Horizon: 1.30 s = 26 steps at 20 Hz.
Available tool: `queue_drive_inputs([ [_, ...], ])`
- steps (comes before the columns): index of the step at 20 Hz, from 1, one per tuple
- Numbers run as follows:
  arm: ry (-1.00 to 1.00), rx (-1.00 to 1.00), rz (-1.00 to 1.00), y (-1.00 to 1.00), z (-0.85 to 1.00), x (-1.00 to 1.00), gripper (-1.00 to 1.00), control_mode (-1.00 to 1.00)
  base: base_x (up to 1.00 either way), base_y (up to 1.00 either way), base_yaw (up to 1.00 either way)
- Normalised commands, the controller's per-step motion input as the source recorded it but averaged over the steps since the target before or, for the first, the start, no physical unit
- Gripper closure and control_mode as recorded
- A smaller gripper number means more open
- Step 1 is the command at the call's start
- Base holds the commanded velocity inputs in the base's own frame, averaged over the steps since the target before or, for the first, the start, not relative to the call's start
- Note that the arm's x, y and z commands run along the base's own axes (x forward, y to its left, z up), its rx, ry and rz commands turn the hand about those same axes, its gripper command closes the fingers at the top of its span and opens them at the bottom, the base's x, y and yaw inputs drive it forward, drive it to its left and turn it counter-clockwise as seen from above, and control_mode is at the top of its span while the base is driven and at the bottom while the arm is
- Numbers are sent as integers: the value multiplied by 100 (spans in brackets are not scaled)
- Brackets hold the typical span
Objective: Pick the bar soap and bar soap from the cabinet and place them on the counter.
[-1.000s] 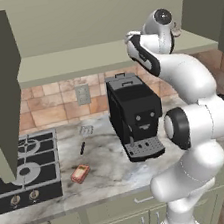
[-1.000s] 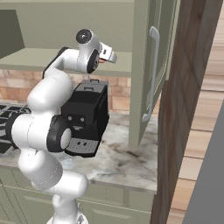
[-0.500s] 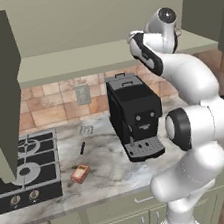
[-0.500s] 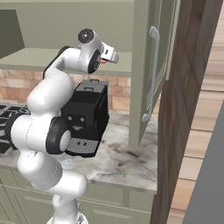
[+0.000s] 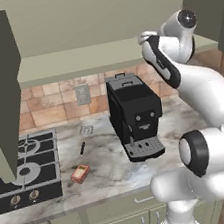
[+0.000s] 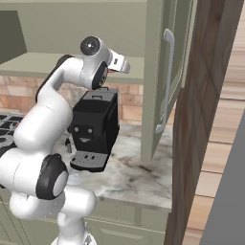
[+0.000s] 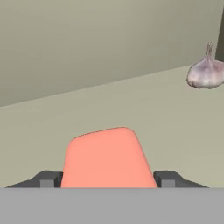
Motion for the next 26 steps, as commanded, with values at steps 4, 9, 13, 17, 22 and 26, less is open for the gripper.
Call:
queue_drive_inputs([
  [4, -8, 0, 0, 0, 4, -85, 100, -100, 0, 0, 0],
  [9, -6, 0, 0, 0, 0, -88, 100, -100, 0, 0, 0],
  [13, 0, 0, 0, 0, 0, -80, 100, -100, 0, 0, 0],
  [17, 4, 0, 0, 0, 0, -65, 100, -100, 0, 0, 0],
  [22, 7, 0, 0, -5, -5, -55, 100, -100, 0, 0, 0],
  [26, 8, 0, 0, -13, -18, -55, 100, -100, 0, 0, 0],
])
